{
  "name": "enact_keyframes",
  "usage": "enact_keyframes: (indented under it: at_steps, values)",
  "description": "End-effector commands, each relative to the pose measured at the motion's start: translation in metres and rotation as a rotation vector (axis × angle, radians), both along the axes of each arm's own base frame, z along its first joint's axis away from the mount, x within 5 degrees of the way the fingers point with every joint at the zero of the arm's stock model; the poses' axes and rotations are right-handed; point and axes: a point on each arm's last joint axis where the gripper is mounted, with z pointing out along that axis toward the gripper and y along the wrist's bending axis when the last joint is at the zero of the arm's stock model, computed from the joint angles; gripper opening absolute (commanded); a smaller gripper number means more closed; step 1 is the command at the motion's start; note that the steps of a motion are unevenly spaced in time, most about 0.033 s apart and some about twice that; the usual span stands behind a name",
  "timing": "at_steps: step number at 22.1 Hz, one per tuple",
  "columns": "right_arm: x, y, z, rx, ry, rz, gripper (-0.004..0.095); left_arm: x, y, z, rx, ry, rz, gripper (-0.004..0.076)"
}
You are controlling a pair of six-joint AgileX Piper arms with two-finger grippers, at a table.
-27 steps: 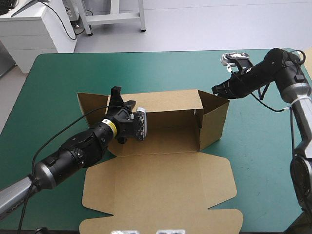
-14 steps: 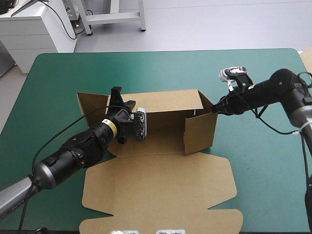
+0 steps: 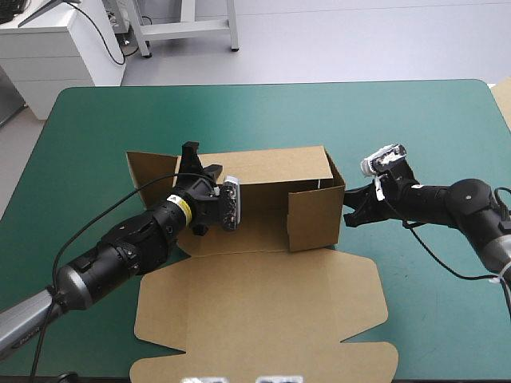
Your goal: Fold the box
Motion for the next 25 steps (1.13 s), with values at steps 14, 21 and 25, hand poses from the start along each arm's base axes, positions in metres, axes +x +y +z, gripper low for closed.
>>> enact_keyframes:
  at_steps: [14, 21, 25]
  values:
    - [-0.011, 0.036, -0.003, -0.137, -0.200, 0.063, -0.0011, 0.000, 0.002, -0.001, -0.025, 0.046, 0.054, -0.0008]
    - [-0.020, 0.032, 0.005, -0.207, -0.240, 0.103, 0.0323, 0.000, 0.003, -0.002, -0.017, 0.050, 0.064, -0.0008]
    - [-0.024, 0.032, 0.002, -0.243, -0.223, 0.164, 0.0366, 0.000, 0.004, -0.002, -0.008, 0.054, 0.076, -0.0008]
